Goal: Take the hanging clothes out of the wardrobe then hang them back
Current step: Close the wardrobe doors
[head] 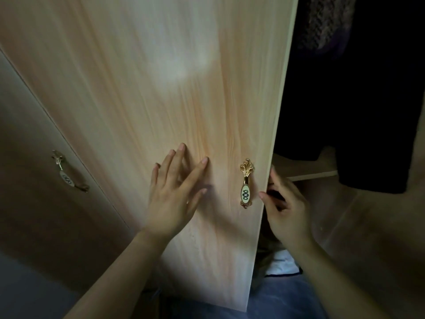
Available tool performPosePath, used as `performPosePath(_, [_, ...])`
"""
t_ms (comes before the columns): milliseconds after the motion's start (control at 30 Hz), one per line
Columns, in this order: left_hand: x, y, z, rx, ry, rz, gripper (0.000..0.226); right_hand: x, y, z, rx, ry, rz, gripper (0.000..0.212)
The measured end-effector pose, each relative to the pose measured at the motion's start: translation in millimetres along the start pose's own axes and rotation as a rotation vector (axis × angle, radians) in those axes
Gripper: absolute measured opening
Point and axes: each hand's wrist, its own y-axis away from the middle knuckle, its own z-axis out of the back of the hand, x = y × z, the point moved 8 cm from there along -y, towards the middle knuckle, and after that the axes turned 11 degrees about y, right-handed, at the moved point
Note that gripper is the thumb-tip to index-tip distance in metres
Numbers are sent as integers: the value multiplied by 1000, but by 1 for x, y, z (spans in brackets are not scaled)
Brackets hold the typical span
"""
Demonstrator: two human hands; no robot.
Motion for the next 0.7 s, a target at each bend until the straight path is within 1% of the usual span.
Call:
performPosePath(200, [15, -19, -28, -134, -169, -34, 60, -30, -40, -20, 82, -25, 33, 68])
performPosePath(333, [22, -30, -37, -197, -243, -42, 56, -45, -59, -33, 110, -53, 29, 72])
performPosePath(400, [26, -34, -41, -209, -271, -52, 57, -52, -68, -40, 118, -56, 33, 73])
performPosePath(567, [32, -44, -46, -217, -312, -55, 65, -65, -83, -52, 128, -51, 23, 67])
performPosePath(700, [35, -46, -47, -191, -324, -33, 64, -64, -89, -55, 134, 6, 0, 67])
